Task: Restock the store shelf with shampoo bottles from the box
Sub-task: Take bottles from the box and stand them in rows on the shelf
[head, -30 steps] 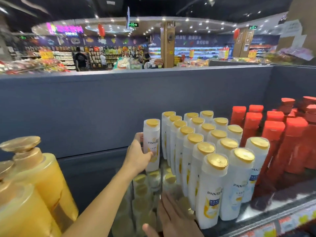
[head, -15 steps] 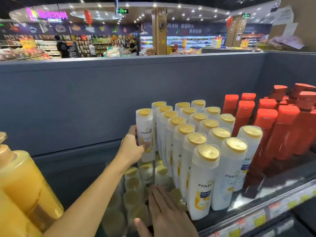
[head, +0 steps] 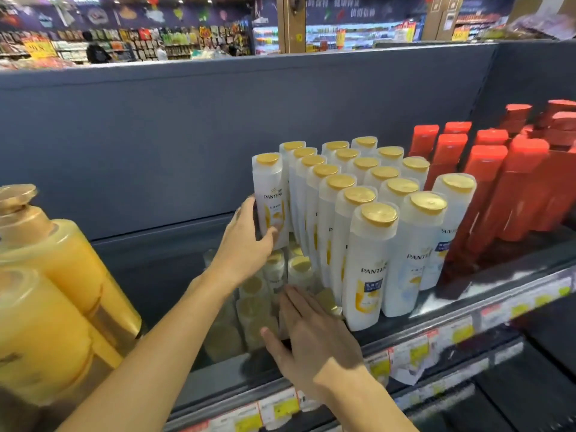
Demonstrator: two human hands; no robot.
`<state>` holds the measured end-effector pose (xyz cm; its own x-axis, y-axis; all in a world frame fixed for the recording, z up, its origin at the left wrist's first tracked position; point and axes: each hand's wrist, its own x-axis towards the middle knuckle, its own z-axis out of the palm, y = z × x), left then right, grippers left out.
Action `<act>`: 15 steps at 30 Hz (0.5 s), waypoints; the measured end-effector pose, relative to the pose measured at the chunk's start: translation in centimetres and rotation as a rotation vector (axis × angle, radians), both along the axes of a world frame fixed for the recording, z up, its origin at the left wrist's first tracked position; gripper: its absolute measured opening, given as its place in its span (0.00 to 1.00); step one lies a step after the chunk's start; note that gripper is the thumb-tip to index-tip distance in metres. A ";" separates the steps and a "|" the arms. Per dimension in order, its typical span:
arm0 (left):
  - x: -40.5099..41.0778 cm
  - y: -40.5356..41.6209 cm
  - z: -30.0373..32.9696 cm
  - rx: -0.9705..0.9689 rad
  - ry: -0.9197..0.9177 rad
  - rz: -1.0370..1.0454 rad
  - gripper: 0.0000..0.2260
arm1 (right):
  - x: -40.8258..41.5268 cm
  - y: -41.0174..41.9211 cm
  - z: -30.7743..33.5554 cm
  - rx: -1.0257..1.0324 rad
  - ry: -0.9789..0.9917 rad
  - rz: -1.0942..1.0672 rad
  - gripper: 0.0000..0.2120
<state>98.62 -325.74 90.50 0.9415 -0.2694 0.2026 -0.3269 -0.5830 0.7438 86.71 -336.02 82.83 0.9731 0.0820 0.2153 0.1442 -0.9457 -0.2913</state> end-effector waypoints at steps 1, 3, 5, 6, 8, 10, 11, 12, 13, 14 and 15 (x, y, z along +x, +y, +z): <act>-1.1 0.3 -0.1 0.058 -0.020 0.015 0.30 | -0.2 0.0 0.1 0.016 -0.006 0.023 0.37; -3.0 1.2 -0.3 0.148 -0.052 0.055 0.33 | -0.7 0.1 -0.2 0.011 -0.072 0.009 0.35; -5.1 1.9 -0.4 0.185 -0.067 0.065 0.34 | -1.7 0.4 -0.3 0.005 -0.101 -0.017 0.32; -6.3 2.1 -0.5 0.190 -0.076 0.047 0.34 | -2.4 0.6 -0.2 0.009 -0.120 -0.025 0.30; -9.3 2.5 -0.8 0.201 -0.115 -0.022 0.32 | -4.7 0.8 -0.1 -0.005 -0.148 -0.074 0.29; -12.6 2.8 -1.6 0.235 -0.183 -0.114 0.31 | -7.8 1.1 -0.2 -0.053 -0.121 -0.134 0.29; -14.3 3.0 -2.1 0.266 -0.212 -0.163 0.30 | -9.7 1.2 -0.4 -0.061 -0.111 -0.166 0.29; -16.0 3.0 -2.8 0.305 -0.232 -0.213 0.30 | -11.6 1.3 -0.8 -0.057 -0.108 -0.198 0.29; -17.8 3.0 -3.4 0.344 -0.237 -0.268 0.29 | -13.7 1.5 -1.2 -0.049 -0.096 -0.229 0.31; -19.7 2.9 -4.2 0.376 -0.234 -0.327 0.29 | -15.9 1.5 -1.8 -0.043 -0.071 -0.260 0.33; -21.5 2.8 -5.2 0.400 -0.232 -0.385 0.29 | -18.1 1.5 -2.5 -0.042 -0.038 -0.293 0.36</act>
<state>77.10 -322.98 85.35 0.7045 -0.6799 0.2036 -0.6976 -0.6105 0.3751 68.56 -334.50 80.36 0.9480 -0.1915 0.2540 -0.1268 -0.9598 -0.2503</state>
